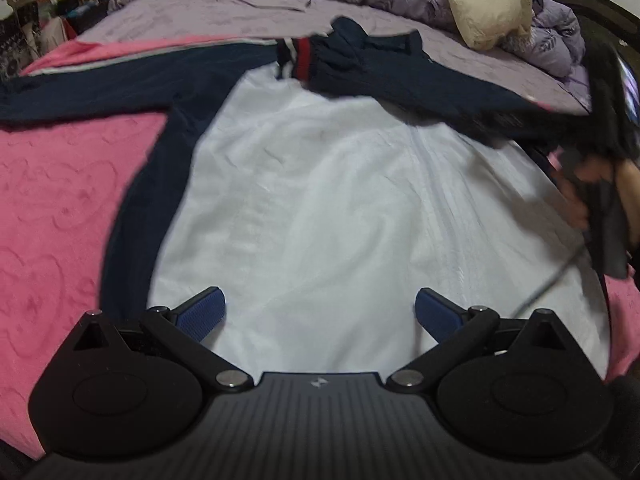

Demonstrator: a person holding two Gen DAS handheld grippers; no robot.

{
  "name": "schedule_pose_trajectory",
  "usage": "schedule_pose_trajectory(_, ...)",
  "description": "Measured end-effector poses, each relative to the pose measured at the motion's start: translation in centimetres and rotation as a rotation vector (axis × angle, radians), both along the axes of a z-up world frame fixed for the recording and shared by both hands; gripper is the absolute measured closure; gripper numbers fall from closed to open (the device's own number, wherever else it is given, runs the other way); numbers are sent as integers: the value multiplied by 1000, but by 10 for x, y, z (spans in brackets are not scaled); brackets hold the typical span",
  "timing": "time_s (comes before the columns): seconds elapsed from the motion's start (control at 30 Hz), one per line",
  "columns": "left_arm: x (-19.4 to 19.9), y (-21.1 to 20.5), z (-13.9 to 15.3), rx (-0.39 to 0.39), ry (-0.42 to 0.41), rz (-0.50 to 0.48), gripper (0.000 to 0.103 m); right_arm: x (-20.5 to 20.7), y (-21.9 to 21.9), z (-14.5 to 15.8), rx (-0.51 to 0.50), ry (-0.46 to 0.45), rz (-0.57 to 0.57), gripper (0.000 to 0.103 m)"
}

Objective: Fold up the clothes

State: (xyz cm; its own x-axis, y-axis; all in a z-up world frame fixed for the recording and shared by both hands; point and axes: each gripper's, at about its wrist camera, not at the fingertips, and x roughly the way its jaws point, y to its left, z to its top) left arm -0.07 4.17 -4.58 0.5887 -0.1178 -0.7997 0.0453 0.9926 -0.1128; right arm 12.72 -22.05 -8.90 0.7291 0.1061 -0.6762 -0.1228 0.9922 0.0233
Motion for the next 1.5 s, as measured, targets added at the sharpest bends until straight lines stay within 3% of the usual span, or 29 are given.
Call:
schedule_pose_trajectory(0.13, 48, 8, 23, 20, -111, 14, 1, 7, -49, -12, -36, 4, -169, 34)
schedule_pose_trajectory(0.2, 77, -1, 30, 70, -176, -2, 1, 7, -61, -22, -33, 7, -228, 33)
schedule_pose_trajectory(0.33, 138, -39, 27, 212, -230, -59, 1, 2, -65, -43, 13, -10, -261, 30)
schedule_pose_trajectory(0.47, 175, -78, 14, 272, -284, -137, 0, 0, -68, -51, 47, -15, -263, 28)
schedule_pose_trajectory(0.6, 221, -92, -19, 498, -246, -95, 0, -17, -72, -40, 74, 9, -166, 28)
schedule_pose_trajectory(0.77, 259, -49, -39, 590, -184, 40, 0, -47, -75, -26, 66, 24, -95, 28)
schedule_pose_trajectory(0.83, 264, -36, -34, 584, -181, 77, 1, -51, -74, -15, 90, 16, -94, 29)
schedule_pose_trajectory(0.97, 249, -21, -22, 507, -198, 13, 1, -52, -58, 12, 109, -60, -27, 29)
schedule_pose_trajectory(1.13, 224, -9, -19, 526, -214, -32, 1, -32, -31, 30, 85, -142, 48, 26)
schedule_pose_trajectory(1.23, 210, 10, -12, 502, -214, -13, 1, -9, -31, 18, 73, -108, 7, 20)
schedule_pose_trajectory(1.4, 186, 67, -1, 467, -213, 71, 1, 12, -39, -10, 62, 62, -108, 23)
schedule_pose_trajectory(1.5, 173, 113, 7, 420, -208, 178, 1, -8, -17, 4, 5, 17, -10, 23)
